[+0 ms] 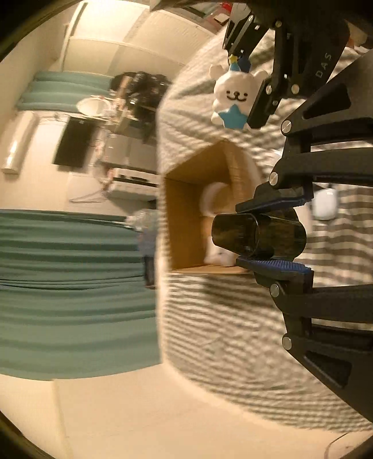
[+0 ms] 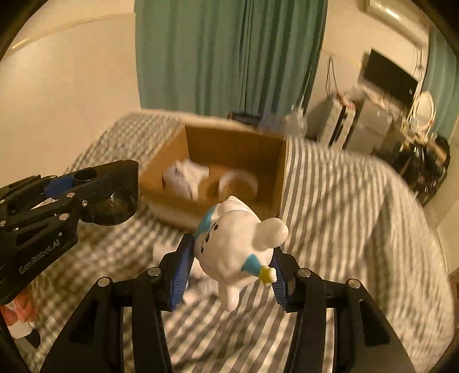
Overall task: Organize objects
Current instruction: 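Carry the figurine and black holder into the box and open both tools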
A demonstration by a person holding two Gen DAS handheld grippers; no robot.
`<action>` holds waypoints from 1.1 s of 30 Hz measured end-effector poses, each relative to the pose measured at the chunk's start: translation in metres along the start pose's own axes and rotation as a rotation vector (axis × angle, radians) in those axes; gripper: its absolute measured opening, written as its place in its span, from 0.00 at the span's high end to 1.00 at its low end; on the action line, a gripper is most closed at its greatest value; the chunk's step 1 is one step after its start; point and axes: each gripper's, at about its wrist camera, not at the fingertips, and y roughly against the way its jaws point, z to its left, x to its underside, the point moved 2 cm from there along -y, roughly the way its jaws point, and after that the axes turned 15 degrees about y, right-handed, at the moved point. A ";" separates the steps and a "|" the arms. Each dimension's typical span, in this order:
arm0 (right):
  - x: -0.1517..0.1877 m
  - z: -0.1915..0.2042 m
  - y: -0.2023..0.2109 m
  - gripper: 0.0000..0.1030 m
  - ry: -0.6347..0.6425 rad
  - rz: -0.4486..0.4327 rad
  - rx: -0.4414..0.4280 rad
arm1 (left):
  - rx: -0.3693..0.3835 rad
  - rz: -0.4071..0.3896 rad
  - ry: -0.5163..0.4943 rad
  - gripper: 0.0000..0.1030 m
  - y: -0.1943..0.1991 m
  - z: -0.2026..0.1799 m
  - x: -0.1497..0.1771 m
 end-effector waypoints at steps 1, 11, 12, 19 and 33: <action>-0.011 -0.003 0.007 0.53 0.002 -0.023 -0.002 | 0.010 -0.017 -0.004 0.71 0.005 -0.002 -0.012; -0.098 -0.034 0.014 0.53 0.030 -0.128 0.029 | 0.005 -0.053 -0.059 0.71 -0.021 -0.013 -0.091; -0.104 -0.039 0.004 0.53 0.028 -0.123 0.030 | 0.003 -0.044 -0.064 0.71 -0.028 -0.012 -0.094; -0.118 -0.065 -0.072 0.53 0.012 -0.057 -0.014 | -0.005 0.017 -0.088 0.71 -0.104 -0.020 -0.101; -0.105 -0.092 -0.196 0.53 -0.026 0.076 -0.077 | -0.025 0.167 -0.096 0.71 -0.223 -0.007 -0.062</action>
